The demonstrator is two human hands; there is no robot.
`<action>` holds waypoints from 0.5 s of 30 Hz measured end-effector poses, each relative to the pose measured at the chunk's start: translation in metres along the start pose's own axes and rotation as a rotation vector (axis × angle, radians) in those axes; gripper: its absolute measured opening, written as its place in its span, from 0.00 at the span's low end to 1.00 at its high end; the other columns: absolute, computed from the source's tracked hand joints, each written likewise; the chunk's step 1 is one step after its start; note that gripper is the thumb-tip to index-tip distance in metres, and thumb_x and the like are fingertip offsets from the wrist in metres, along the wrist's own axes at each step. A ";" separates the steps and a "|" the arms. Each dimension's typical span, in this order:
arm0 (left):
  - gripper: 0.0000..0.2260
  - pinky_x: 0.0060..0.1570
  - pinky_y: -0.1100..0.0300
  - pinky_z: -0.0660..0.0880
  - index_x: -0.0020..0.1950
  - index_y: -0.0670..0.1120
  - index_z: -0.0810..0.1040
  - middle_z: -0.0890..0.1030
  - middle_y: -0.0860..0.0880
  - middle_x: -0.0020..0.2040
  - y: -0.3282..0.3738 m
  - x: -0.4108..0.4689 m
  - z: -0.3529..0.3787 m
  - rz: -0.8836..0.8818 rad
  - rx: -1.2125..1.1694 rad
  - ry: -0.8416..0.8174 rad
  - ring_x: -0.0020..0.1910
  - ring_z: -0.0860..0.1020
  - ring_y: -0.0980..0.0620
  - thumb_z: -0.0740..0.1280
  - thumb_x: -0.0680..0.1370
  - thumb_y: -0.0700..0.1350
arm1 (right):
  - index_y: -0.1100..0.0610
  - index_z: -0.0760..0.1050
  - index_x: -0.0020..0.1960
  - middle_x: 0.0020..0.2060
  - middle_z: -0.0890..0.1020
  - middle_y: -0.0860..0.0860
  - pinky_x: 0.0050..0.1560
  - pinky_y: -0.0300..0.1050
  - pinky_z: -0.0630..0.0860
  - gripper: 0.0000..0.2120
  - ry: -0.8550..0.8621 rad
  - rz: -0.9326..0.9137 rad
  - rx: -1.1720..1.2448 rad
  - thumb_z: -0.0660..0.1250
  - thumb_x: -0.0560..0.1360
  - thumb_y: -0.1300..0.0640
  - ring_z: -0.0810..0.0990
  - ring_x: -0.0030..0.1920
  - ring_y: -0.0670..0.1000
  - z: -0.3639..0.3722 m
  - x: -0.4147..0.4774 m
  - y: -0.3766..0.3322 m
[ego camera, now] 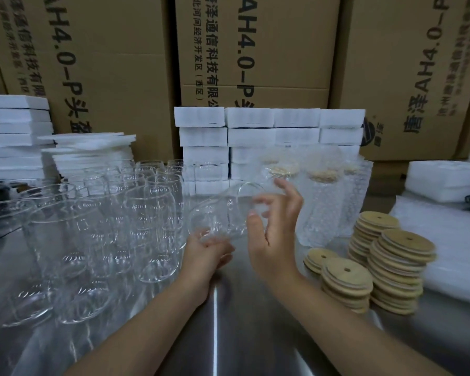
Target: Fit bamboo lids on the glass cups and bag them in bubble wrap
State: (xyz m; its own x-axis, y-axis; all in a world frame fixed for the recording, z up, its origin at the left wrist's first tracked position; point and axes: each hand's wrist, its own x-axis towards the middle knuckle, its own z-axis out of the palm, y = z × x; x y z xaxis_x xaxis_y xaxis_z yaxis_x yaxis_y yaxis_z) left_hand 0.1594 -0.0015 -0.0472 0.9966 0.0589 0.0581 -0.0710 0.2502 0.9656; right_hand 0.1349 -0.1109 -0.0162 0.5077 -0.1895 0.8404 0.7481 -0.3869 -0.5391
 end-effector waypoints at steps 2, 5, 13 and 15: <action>0.13 0.28 0.65 0.68 0.49 0.41 0.69 0.73 0.40 0.36 0.000 0.003 0.001 -0.025 -0.025 -0.026 0.32 0.70 0.49 0.58 0.74 0.24 | 0.42 0.61 0.59 0.68 0.59 0.48 0.58 0.38 0.70 0.18 0.002 0.000 0.057 0.57 0.70 0.50 0.67 0.64 0.45 -0.003 -0.002 0.006; 0.19 0.28 0.64 0.77 0.57 0.42 0.70 0.77 0.47 0.30 0.002 0.005 -0.001 -0.081 -0.157 0.021 0.27 0.77 0.52 0.54 0.74 0.24 | 0.45 0.57 0.68 0.68 0.63 0.46 0.62 0.48 0.72 0.25 -0.078 -0.015 0.064 0.58 0.73 0.47 0.70 0.66 0.49 -0.005 -0.003 0.009; 0.31 0.40 0.61 0.79 0.74 0.34 0.61 0.77 0.30 0.60 0.006 -0.003 -0.001 -0.247 -0.141 -0.097 0.51 0.81 0.48 0.55 0.70 0.25 | 0.40 0.67 0.60 0.57 0.70 0.38 0.62 0.42 0.71 0.21 -0.155 0.025 0.118 0.67 0.69 0.41 0.73 0.61 0.43 -0.003 -0.003 0.012; 0.31 0.45 0.59 0.77 0.74 0.34 0.59 0.74 0.28 0.63 0.005 -0.002 -0.001 -0.279 -0.170 -0.132 0.53 0.81 0.46 0.55 0.70 0.25 | 0.39 0.69 0.57 0.55 0.73 0.37 0.62 0.42 0.71 0.20 -0.118 0.067 0.160 0.69 0.67 0.40 0.74 0.60 0.43 -0.003 -0.001 0.011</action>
State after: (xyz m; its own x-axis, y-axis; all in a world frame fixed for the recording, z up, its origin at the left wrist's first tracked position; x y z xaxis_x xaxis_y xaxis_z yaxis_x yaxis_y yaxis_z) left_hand 0.1573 0.0010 -0.0425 0.9746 -0.1575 -0.1591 0.2100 0.3972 0.8934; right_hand 0.1415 -0.1176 -0.0232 0.5981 -0.0997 0.7952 0.7644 -0.2271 -0.6034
